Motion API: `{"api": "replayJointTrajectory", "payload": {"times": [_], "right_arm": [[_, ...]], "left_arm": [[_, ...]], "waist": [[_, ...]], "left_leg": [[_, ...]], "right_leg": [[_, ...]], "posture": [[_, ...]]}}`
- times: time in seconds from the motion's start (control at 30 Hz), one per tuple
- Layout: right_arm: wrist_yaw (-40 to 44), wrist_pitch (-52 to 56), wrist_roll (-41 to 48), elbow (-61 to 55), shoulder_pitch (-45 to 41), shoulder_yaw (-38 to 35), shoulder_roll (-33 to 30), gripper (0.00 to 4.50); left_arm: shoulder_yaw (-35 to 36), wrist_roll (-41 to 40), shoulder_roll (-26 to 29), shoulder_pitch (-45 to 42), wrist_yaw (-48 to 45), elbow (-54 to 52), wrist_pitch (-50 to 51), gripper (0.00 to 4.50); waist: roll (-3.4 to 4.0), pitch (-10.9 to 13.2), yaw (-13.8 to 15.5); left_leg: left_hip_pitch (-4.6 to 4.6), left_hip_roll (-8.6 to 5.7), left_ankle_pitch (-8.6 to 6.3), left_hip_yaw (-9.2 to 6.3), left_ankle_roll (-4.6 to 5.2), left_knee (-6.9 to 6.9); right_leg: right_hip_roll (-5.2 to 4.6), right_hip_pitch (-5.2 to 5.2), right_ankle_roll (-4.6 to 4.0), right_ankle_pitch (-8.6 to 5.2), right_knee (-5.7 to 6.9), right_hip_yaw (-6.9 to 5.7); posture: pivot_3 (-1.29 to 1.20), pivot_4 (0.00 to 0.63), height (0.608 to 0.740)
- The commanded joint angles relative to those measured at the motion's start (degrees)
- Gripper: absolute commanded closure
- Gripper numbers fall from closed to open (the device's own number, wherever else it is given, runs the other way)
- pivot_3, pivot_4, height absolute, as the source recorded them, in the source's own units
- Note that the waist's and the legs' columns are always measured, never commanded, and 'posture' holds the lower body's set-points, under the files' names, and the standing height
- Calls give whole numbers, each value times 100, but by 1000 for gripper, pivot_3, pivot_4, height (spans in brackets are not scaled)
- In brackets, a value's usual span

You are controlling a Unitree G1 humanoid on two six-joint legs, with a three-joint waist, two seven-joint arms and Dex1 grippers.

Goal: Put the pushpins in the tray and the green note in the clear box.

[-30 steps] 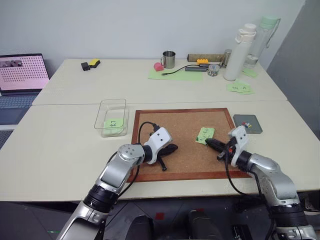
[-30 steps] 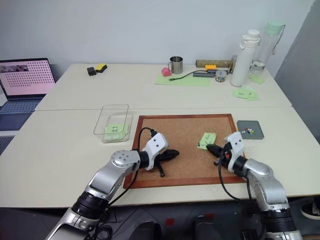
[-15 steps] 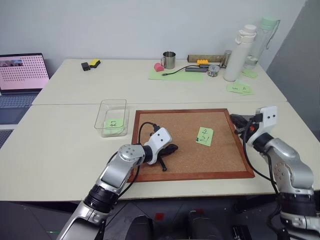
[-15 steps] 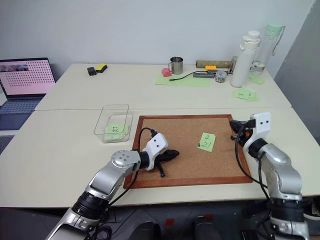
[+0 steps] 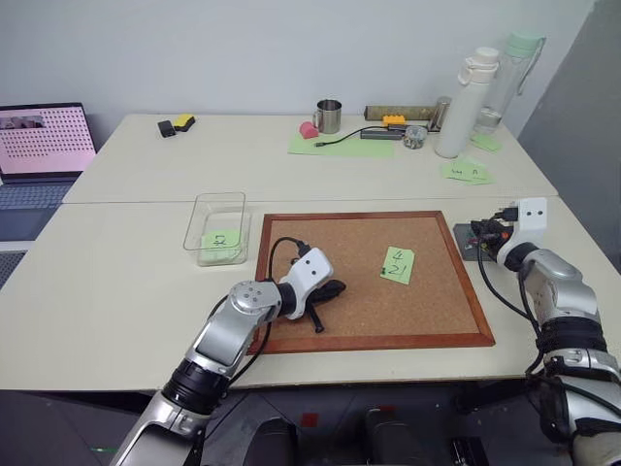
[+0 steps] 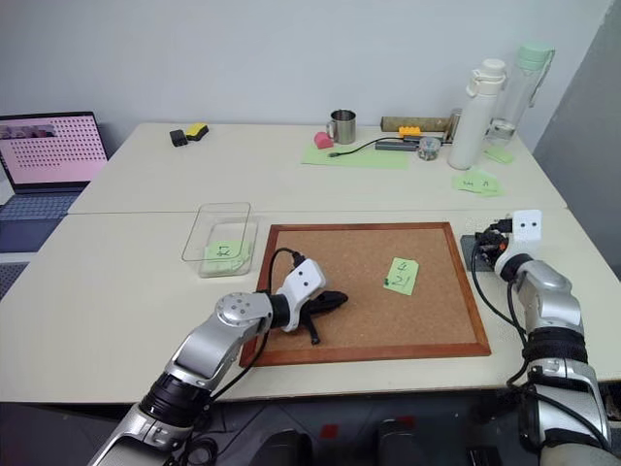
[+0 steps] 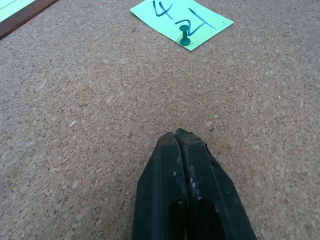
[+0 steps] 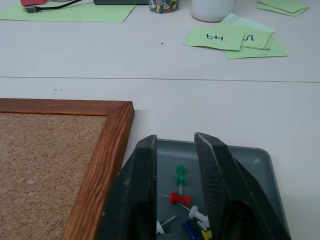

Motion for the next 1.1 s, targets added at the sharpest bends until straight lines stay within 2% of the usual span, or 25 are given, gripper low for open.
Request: {"api": "replayJointTrajectory", "payload": {"times": [0.03,0.13,0.27,0.4,0.57,0.67,0.8,1.1], "right_arm": [[123,-286,30,200,-209,-163,-132,2404],[181,-393,60,243,-230,-189,-144,1908],[640,-464,178,-657,143,-25,-80,1908],[1387,-90,583,-2550,1002,384,67,1908],[1528,490,837,-4097,1751,899,296,1908],[1417,748,818,-4579,2010,1222,503,1908],[1280,763,344,-4548,2116,1772,676,1908],[1116,533,6,-3519,1731,1957,1058,1908]], "left_arm": [[-110,162,198,368,61,262,467,4500],[-104,157,203,399,82,215,495,4500],[-83,147,225,420,94,192,508,4500],[-70,144,238,418,95,197,513,4500],[-85,140,227,432,101,179,529,4500],[-107,141,221,438,95,174,519,4500],[-128,141,214,402,69,195,512,4500],[-125,146,243,394,54,193,501,4500]], "waist": [[1,0,-7],[1,0,-35],[1,1,-42],[3,0,-41],[3,-2,-41],[3,-1,-43],[-1,-3,-38],[-2,-2,-33]], "left_leg": [[0,1,0,0,0,-1],[1,2,0,-1,0,-4],[2,2,0,-3,0,-3],[1,8,0,-10,0,-8],[6,17,0,-17,0,-7],[9,17,0,-18,0,-6],[9,17,-1,-20,0,-7],[8,16,-1,-18,0,-6]], "right_leg": [[1,0,-1,0,0,0],[2,-2,-1,-1,1,2],[3,-2,-1,-1,1,3],[9,-3,-4,-4,1,2],[22,-3,-7,-5,12,1],[21,-4,-9,-6,15,2],[21,-5,-14,-9,14,-1],[21,-7,-16,-10,14,-2]], "posture": [[0,150,740],[0,150,740],[0,150,740],[0,150,740],[0,150,740],[0,150,740],[0,150,740],[0,150,740]]}}
